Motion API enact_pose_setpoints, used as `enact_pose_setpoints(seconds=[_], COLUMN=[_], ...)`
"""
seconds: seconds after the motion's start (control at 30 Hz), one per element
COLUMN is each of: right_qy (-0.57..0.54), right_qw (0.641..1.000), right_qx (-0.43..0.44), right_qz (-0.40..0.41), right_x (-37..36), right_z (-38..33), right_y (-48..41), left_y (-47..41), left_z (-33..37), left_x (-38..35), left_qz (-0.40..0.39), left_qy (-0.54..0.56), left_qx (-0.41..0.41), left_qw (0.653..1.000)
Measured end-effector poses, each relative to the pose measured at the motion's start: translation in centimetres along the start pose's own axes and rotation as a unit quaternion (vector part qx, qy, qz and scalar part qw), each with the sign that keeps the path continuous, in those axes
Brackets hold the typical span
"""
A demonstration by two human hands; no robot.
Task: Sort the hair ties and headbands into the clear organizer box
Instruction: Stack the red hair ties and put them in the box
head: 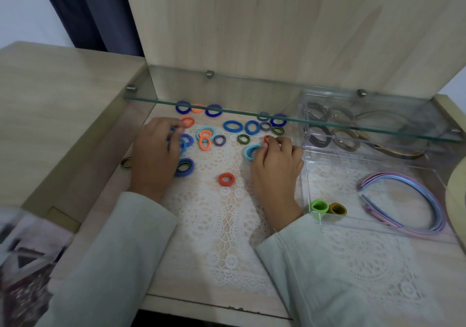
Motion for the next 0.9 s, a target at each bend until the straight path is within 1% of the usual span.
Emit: enact_pose_setpoints(seconds=[0.17, 0.23, 0.33, 0.47, 0.6, 0.9], right_qy=[0.001, -0.005, -0.007, -0.017, -0.034, -0.053], right_qw=[1.000, 0.999, 0.998, 0.997, 0.997, 0.996], right_qx=[0.022, 0.045, 0.069, 0.073, 0.075, 0.077], right_qz=[-0.006, -0.002, 0.010, 0.010, 0.007, -0.011], right_x=[0.5, 0.8, 1.4, 2.2, 2.6, 2.3], right_z=[-0.5, -0.7, -0.9, -0.4, 0.1, 0.4], right_y=[0.3, 0.6, 1.3, 2.0, 2.4, 2.5], left_y=[2.2, 2.8, 3.2, 4.3, 4.9, 5.1], left_z=[2.9, 3.4, 3.8, 4.8, 5.1, 5.0], left_x=[-0.1, -0.2, 0.0, 0.0, 0.1, -0.1], left_qz=[-0.057, -0.075, -0.083, -0.108, -0.136, -0.146], left_qy=[-0.029, -0.038, -0.027, -0.002, -0.017, -0.017], left_qx=[-0.095, -0.114, -0.113, -0.124, -0.125, -0.133], left_qw=[0.993, 0.990, 0.990, 0.986, 0.983, 0.980])
Point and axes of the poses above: each hand's wrist, its own y-axis away from the middle knuckle, its own x-axis out of the back of the hand, z = x × y, the point moved 2 cm from there along -y, towards the middle knuckle, and after that the axes turned 7 degrees about -x, right-handed, at the moved point
